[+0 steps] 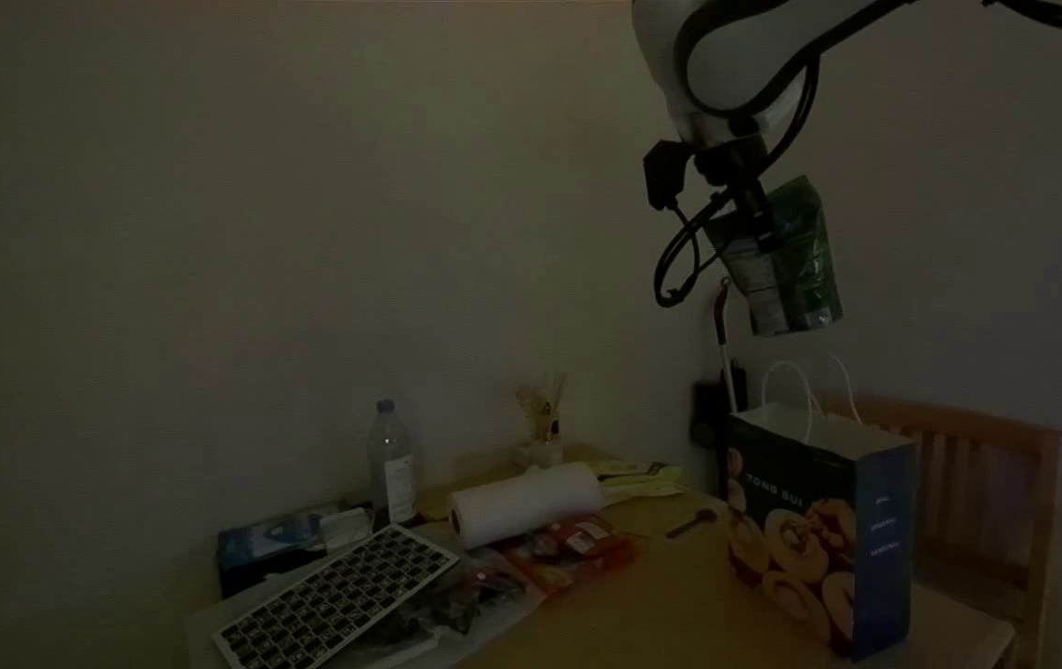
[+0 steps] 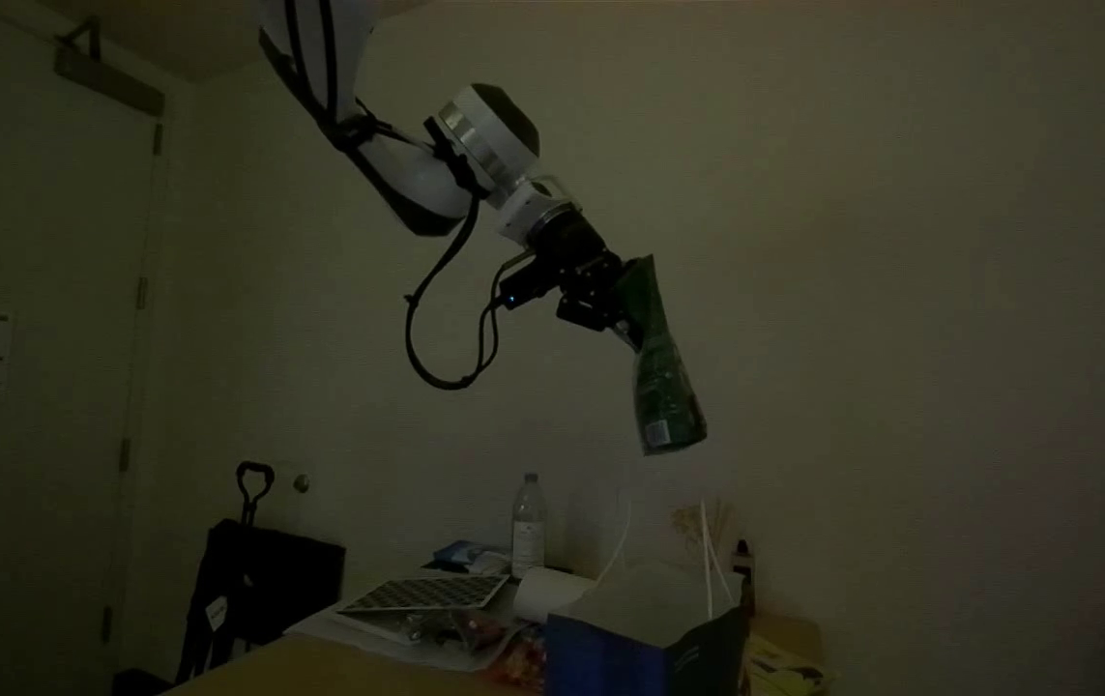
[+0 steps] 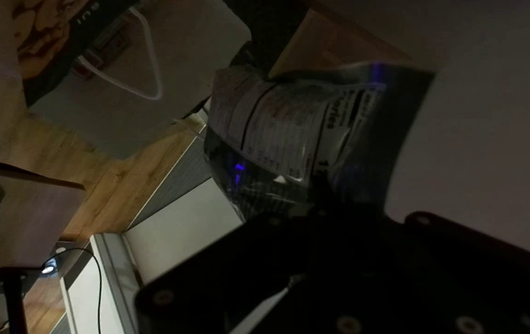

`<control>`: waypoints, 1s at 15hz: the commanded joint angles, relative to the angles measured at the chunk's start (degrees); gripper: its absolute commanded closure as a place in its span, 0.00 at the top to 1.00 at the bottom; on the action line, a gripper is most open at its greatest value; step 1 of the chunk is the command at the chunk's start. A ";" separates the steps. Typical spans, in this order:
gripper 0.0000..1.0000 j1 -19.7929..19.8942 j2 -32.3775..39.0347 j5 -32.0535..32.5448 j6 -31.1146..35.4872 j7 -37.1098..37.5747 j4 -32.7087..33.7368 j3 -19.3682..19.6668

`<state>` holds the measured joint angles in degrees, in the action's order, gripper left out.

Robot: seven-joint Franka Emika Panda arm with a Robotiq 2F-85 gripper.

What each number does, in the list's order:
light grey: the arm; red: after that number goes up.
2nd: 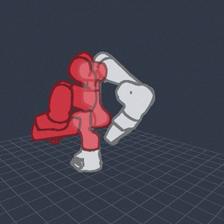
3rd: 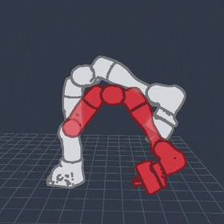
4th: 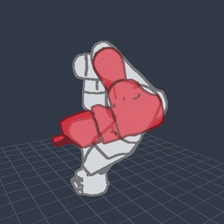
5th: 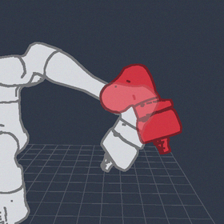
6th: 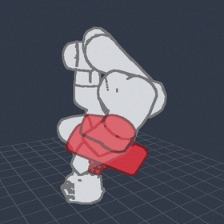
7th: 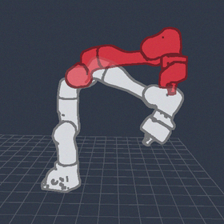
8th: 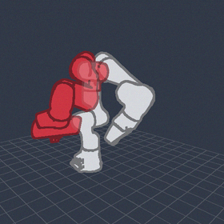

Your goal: Put the green packet in the blue paper bag.

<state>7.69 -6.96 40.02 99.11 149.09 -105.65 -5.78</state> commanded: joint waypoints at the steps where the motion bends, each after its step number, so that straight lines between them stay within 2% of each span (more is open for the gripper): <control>1: 0.01 3.30 2.78 0.38 -2.61 -0.01 3.38 -1.39; 2: 0.01 3.30 3.60 -0.17 -3.18 -0.02 3.19 -1.30; 3: 0.01 -0.54 4.34 -0.32 -3.76 -0.02 2.81 2.04; 11: 0.01 -9.67 8.29 -0.47 -11.88 -0.06 0.13 0.59; 15: 0.01 -12.04 10.23 -3.36 -15.55 -0.51 -0.57 0.77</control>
<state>-3.73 2.79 38.86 86.06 149.07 -105.78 -5.39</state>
